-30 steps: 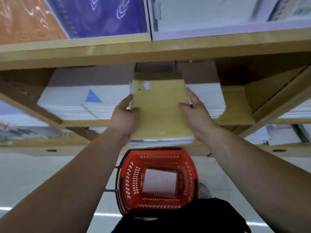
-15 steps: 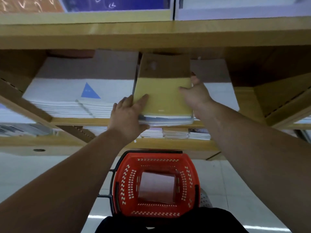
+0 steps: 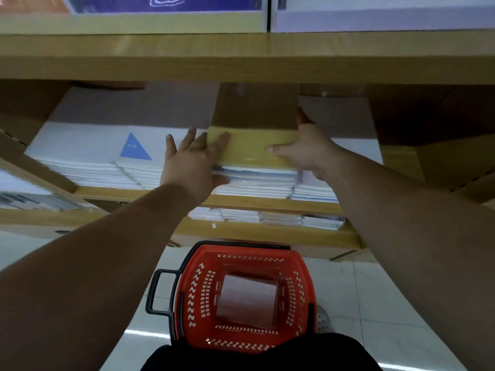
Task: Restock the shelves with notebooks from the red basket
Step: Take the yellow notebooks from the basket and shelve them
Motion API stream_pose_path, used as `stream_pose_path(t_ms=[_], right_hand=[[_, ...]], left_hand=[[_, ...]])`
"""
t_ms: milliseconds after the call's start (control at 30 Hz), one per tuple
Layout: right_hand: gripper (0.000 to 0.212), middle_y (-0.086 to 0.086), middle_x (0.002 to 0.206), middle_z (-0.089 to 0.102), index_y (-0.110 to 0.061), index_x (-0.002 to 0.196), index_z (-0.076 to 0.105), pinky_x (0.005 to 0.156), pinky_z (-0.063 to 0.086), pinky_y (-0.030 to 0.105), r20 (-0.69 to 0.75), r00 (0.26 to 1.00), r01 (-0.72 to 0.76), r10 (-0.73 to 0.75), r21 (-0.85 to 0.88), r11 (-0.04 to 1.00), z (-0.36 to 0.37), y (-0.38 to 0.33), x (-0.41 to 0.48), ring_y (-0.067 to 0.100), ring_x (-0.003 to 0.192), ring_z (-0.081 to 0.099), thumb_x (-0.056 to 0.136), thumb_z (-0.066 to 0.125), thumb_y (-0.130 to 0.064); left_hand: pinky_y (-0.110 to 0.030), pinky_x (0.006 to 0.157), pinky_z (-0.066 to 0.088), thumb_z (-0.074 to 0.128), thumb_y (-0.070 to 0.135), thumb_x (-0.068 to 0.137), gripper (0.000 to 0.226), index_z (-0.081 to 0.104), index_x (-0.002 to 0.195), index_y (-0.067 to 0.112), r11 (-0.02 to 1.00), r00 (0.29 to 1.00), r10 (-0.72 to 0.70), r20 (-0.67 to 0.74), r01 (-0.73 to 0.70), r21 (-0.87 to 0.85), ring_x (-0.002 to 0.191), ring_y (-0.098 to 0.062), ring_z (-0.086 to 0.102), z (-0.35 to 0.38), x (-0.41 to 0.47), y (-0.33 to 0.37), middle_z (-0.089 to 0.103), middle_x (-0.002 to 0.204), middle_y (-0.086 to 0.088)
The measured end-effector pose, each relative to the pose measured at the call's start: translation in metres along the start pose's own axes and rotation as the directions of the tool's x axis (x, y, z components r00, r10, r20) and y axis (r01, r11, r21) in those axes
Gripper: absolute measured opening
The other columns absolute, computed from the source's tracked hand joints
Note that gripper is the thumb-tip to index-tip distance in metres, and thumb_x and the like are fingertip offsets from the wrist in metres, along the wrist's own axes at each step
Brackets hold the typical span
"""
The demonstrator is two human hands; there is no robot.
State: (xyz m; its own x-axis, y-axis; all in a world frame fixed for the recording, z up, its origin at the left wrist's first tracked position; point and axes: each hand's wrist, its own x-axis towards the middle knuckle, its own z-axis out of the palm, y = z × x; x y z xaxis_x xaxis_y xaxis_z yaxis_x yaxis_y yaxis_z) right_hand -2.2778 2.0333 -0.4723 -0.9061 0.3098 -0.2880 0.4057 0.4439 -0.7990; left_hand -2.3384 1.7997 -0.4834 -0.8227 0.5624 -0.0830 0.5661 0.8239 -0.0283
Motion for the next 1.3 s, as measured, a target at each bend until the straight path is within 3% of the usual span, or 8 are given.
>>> stream_pose_path(t_ms=[233, 333, 533, 733, 933, 1100, 1200, 1300], right_hand=[[0.105, 0.008, 0.157, 0.040, -0.014, 0.161, 0.017, 0.103, 0.040, 0.026, -0.082, 0.995, -0.051, 0.063, 0.132, 0.990, 0.004, 0.003, -0.002, 0.028, 0.141, 0.042, 0.082, 0.085, -0.031], [0.086, 0.006, 0.141, 0.054, -0.011, 0.152, 0.034, 0.092, 0.044, 0.025, -0.144, 0.983, -0.077, 0.113, 0.233, 0.969, 0.013, 0.008, -0.006, 0.025, 0.129, 0.053, 0.084, 0.082, -0.033], [0.063, 0.005, 0.129, 0.064, -0.018, 0.146, 0.047, 0.098, 0.053, 0.037, -0.178, 0.976, -0.046, 0.129, 0.408, 0.912, 0.008, 0.023, -0.005, 0.026, 0.114, 0.062, 0.089, 0.074, -0.021], [0.048, 0.001, 0.124, 0.068, -0.018, 0.140, 0.057, 0.098, 0.054, 0.034, -0.258, 0.961, 0.026, 0.099, 0.441, 0.897, -0.025, 0.039, -0.019, 0.022, 0.111, 0.065, 0.093, 0.064, -0.011], [0.029, 0.001, 0.106, 0.075, -0.020, 0.113, 0.069, 0.094, 0.058, 0.039, -0.393, 0.917, 0.133, 0.070, 0.466, 0.875, -0.076, 0.065, -0.053, 0.019, 0.100, 0.071, 0.089, 0.064, -0.004], [0.029, -0.002, 0.101, 0.072, -0.031, 0.097, 0.065, 0.091, 0.059, 0.042, -0.418, 0.901, 0.094, 0.118, 0.453, 0.886, -0.102, 0.105, -0.063, 0.016, 0.096, 0.070, 0.092, 0.062, -0.002], [0.036, -0.005, 0.103, 0.072, -0.035, 0.102, 0.064, 0.094, 0.058, 0.042, -0.393, 0.912, 0.053, 0.121, 0.406, 0.912, -0.099, 0.120, -0.057, 0.014, 0.097, 0.069, 0.091, 0.057, -0.001], [0.033, 0.000, 0.110, 0.071, -0.030, 0.115, 0.062, 0.094, 0.057, 0.046, -0.378, 0.918, 0.036, 0.121, 0.383, 0.923, -0.091, 0.124, -0.044, 0.019, 0.101, 0.067, 0.093, 0.056, -0.006]], left_hand=[[-0.052, 0.122, 0.023, 0.080, 0.042, 0.083, 0.100, 0.017, 0.161, 0.037, 0.928, 0.997, -0.046, 0.065, 0.067, -0.368, 0.147, -0.035, 0.030, -0.008, 0.002, 0.009, 0.035, 0.160, -0.011], [-0.047, 0.110, 0.044, 0.085, 0.043, 0.077, 0.099, 0.027, 0.157, 0.037, 0.703, 0.984, -0.152, 0.096, 0.176, -0.689, 0.132, -0.028, 0.048, -0.020, -0.002, 0.021, 0.048, 0.148, -0.004], [-0.042, 0.104, 0.052, 0.075, 0.016, 0.087, 0.062, 0.053, 0.140, 0.038, 0.288, 0.967, -0.242, 0.085, 0.155, -0.945, 0.117, -0.017, 0.063, -0.034, -0.013, 0.050, 0.067, 0.127, 0.006], [-0.021, 0.089, 0.056, 0.063, -0.005, 0.091, 0.064, 0.053, 0.146, 0.026, 0.167, 0.945, -0.326, 0.021, 0.080, -0.983, 0.103, -0.007, 0.069, -0.034, -0.026, 0.087, 0.073, 0.116, 0.005], [-0.002, 0.058, 0.045, 0.062, 0.002, 0.096, 0.065, 0.042, 0.154, 0.024, 0.216, 0.951, -0.303, 0.064, 0.134, -0.967, 0.062, 0.016, 0.059, -0.030, -0.020, 0.144, 0.058, 0.135, 0.004], [-0.032, 0.100, 0.052, 0.062, 0.019, 0.098, 0.067, 0.033, 0.157, 0.030, 0.487, 0.986, -0.143, 0.089, 0.149, -0.861, 0.126, -0.024, 0.056, -0.012, 0.001, 0.183, 0.046, 0.153, -0.003], [-0.052, 0.123, 0.019, 0.053, 0.031, 0.102, 0.066, 0.022, 0.160, 0.023, 0.906, 0.993, -0.033, 0.114, 0.078, -0.416, 0.153, -0.032, 0.018, -0.004, 0.010, 0.191, 0.040, 0.158, -0.012], [-0.059, 0.121, 0.005, 0.045, 0.040, 0.104, 0.065, 0.019, 0.160, 0.021, 0.976, 0.994, 0.001, 0.110, 0.023, -0.216, 0.156, -0.034, 0.005, 0.001, 0.017, 0.184, 0.036, 0.161, -0.010]])
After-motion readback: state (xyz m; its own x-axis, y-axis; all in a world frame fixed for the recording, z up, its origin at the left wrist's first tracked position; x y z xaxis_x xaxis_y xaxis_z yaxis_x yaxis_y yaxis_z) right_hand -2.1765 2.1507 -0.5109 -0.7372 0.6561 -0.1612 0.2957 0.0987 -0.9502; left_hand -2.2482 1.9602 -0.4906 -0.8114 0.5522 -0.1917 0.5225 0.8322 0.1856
